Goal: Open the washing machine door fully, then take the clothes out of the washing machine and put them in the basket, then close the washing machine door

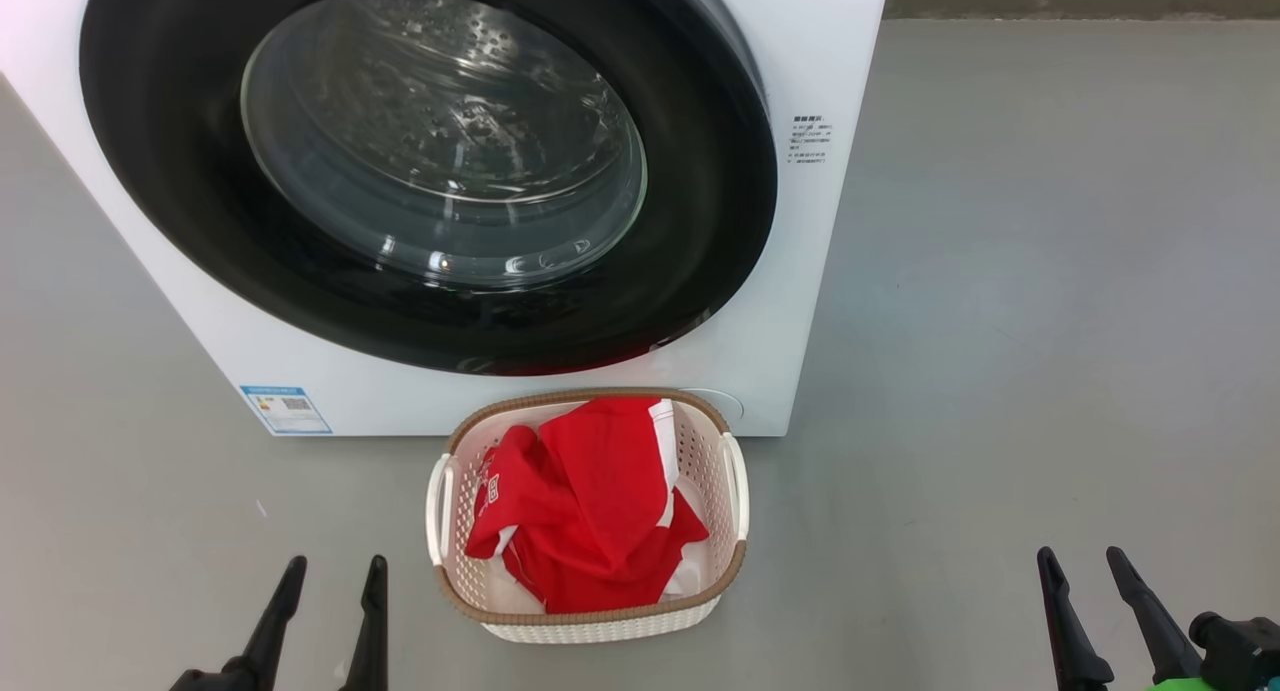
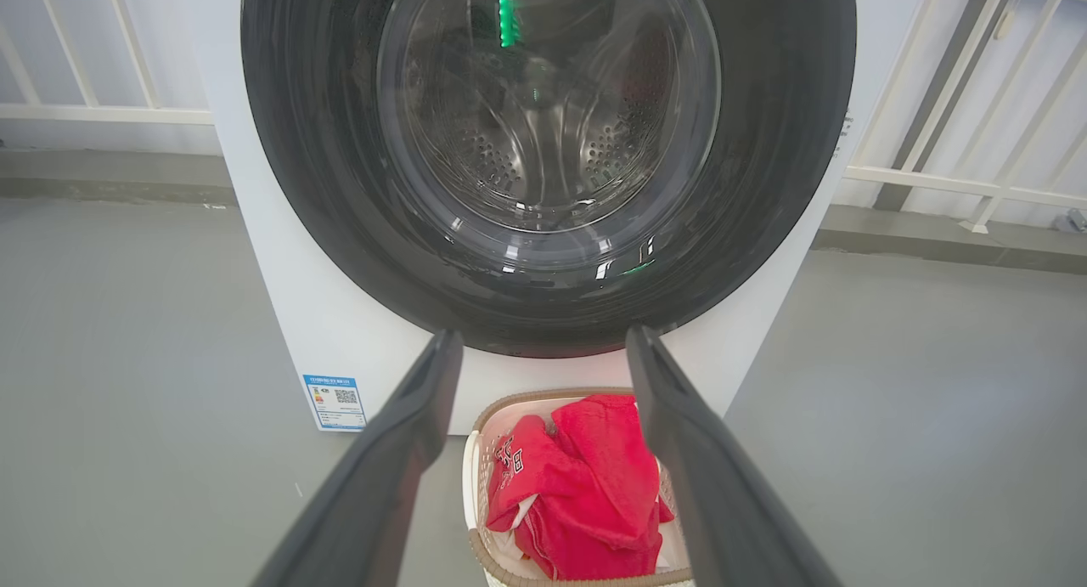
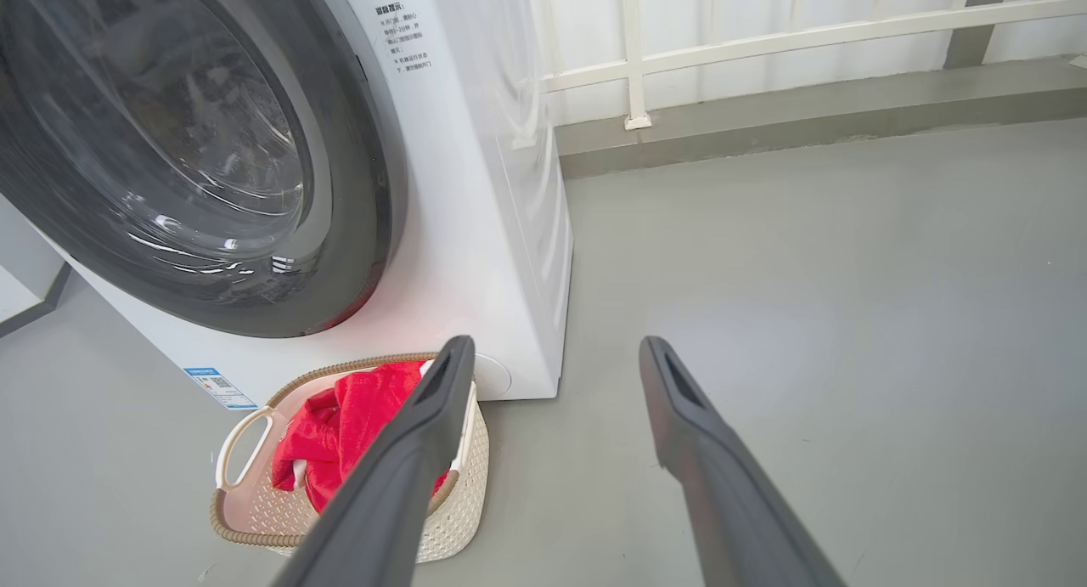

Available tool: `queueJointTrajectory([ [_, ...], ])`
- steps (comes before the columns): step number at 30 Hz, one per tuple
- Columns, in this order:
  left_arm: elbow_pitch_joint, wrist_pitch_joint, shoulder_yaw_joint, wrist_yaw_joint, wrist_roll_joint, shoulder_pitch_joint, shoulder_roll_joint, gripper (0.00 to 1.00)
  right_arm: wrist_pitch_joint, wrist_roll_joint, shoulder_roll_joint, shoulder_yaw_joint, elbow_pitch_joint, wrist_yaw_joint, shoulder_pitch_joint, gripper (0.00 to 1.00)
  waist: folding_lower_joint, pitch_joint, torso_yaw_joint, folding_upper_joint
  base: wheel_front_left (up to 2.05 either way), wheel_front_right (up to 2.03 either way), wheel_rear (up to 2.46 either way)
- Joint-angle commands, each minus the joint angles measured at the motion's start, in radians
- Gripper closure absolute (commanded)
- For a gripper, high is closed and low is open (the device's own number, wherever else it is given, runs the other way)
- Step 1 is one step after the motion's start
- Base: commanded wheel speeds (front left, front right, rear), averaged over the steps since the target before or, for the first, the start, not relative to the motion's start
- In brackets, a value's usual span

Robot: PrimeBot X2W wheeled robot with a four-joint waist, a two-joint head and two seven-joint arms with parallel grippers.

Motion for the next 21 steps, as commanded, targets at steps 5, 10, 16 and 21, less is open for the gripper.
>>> queueJointTrajectory([
  [5, -0.032, -0.012, 0.030, -0.006, -0.006, -0.009, 0.011, 0.00, -0.004, -0.012, -0.017, 0.017, -0.029, -0.001, -0.007, 0.00, 0.0000, 0.002, 0.005, 0.0000, 0.00, 0.00, 0.00],
  [10, -0.032, -0.012, 0.029, -0.006, -0.011, -0.010, 0.011, 0.00, -0.004, -0.013, -0.015, 0.017, -0.030, -0.001, -0.007, 0.00, 0.0000, 0.001, 0.007, 0.0000, 0.00, 0.00, 0.00],
  [16, -0.030, -0.012, 0.032, -0.006, -0.013, -0.011, 0.011, 0.00, -0.004, -0.013, -0.010, 0.019, -0.031, -0.001, -0.007, 0.00, 0.0000, 0.001, 0.010, 0.0000, 0.00, 0.00, 0.00],
  [21, 0.011, 0.005, -0.003, 0.001, -0.028, 0.000, -0.002, 1.00, 0.005, 0.012, 0.012, 0.001, 0.007, 0.000, 0.001, 1.00, 0.0000, 0.001, 0.010, 0.0000, 0.00, 0.00, 0.00],
])
